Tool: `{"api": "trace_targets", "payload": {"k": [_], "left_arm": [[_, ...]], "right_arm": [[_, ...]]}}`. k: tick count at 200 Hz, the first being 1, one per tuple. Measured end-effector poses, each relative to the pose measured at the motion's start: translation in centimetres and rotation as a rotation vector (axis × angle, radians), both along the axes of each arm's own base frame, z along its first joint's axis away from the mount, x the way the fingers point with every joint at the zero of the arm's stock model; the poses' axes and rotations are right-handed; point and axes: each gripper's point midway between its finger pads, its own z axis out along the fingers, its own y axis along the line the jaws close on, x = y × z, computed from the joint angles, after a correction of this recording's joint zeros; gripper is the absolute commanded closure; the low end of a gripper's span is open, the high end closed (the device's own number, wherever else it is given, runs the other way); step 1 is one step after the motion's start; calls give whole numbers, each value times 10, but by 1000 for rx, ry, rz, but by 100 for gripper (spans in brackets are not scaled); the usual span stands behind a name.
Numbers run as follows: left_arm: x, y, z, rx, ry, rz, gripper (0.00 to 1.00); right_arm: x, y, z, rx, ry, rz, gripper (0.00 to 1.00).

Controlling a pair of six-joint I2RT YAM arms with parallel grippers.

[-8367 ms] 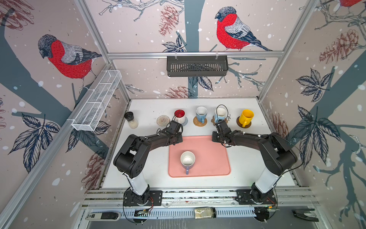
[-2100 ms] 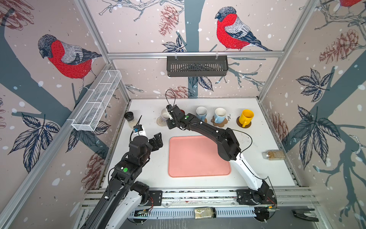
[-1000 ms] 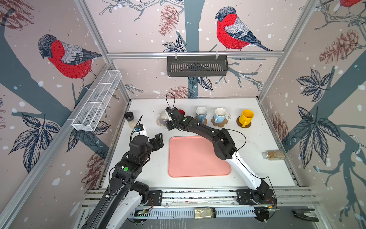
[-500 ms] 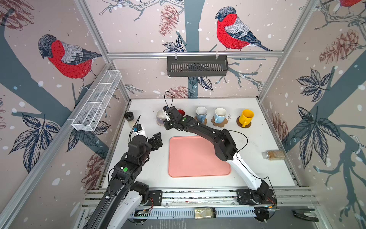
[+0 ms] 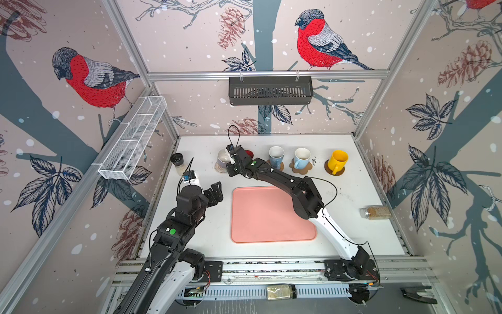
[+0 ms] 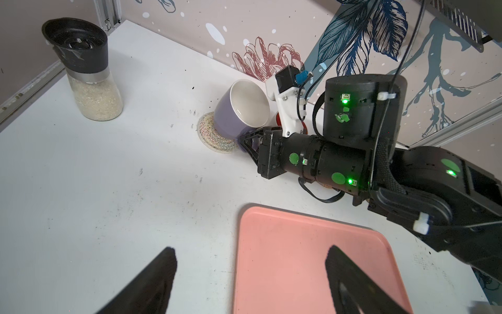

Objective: Place cups on coasters
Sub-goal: Place the cup on the coaster.

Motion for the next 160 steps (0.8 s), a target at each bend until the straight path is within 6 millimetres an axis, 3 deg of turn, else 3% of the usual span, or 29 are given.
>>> {"api": "trace_targets", "payload": {"k": [94,134,160], "left_arm": [[0,0,0,0,0,0,14],[0,0,0,0,0,0,13],[0,0,0,0,-1,0,13]], "right_arm": [[-1,5,-12,6,12,15,88],[0,5,-13,10,10,14,77],[4,11,-2,45,-17,15,72]]}}
